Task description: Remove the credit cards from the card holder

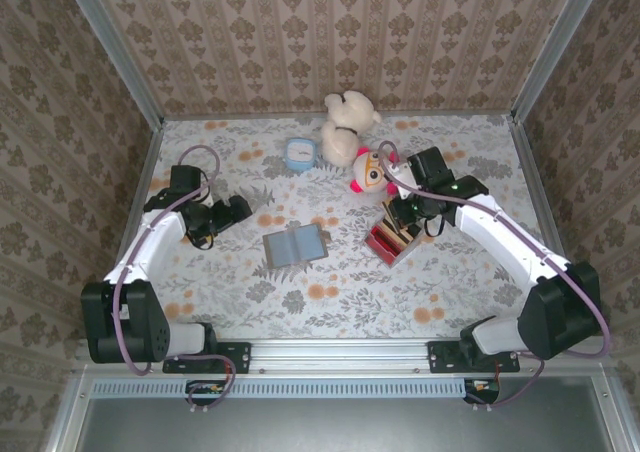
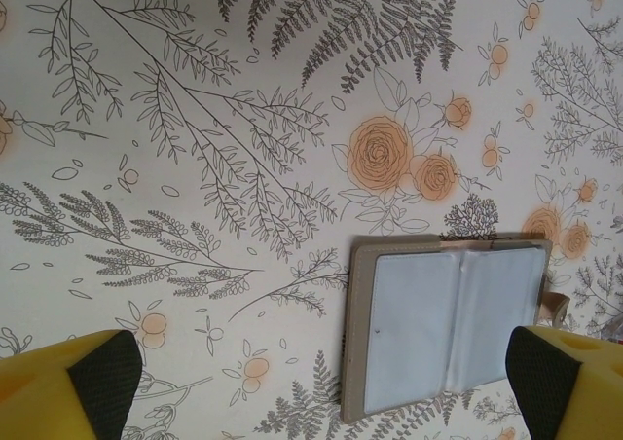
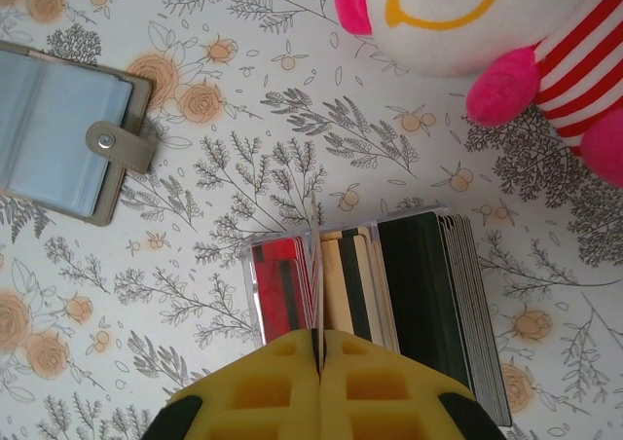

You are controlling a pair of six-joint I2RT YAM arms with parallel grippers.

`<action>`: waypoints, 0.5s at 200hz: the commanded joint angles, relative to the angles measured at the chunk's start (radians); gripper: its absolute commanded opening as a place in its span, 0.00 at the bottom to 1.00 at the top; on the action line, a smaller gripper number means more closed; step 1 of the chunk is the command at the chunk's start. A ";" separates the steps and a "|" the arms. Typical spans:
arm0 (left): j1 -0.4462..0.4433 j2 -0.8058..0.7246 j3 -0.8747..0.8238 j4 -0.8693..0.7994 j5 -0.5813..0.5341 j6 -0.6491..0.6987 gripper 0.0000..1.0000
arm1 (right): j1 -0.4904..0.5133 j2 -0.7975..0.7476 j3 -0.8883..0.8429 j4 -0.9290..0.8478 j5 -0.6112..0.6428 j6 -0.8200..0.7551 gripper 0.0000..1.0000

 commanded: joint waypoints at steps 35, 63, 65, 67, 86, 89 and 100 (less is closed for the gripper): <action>0.006 -0.017 -0.014 -0.006 0.013 0.030 1.00 | -0.004 0.053 0.003 -0.071 0.066 -0.083 0.00; 0.006 -0.011 -0.015 -0.009 0.016 0.034 1.00 | -0.005 0.111 0.021 -0.080 0.107 -0.105 0.00; 0.006 -0.011 -0.014 -0.009 0.017 0.034 1.00 | -0.004 0.115 0.021 -0.081 0.107 -0.107 0.00; 0.006 -0.011 -0.015 -0.009 0.017 0.034 1.00 | -0.005 0.117 0.022 -0.081 0.107 -0.109 0.00; 0.006 -0.011 -0.016 -0.009 0.018 0.038 1.00 | -0.004 0.134 0.020 -0.076 0.098 -0.125 0.00; 0.006 -0.011 -0.017 -0.009 0.018 0.037 1.00 | -0.005 0.135 0.020 -0.076 0.099 -0.125 0.00; 0.006 -0.010 -0.016 -0.008 0.022 0.037 1.00 | -0.004 0.142 0.020 -0.079 0.103 -0.131 0.00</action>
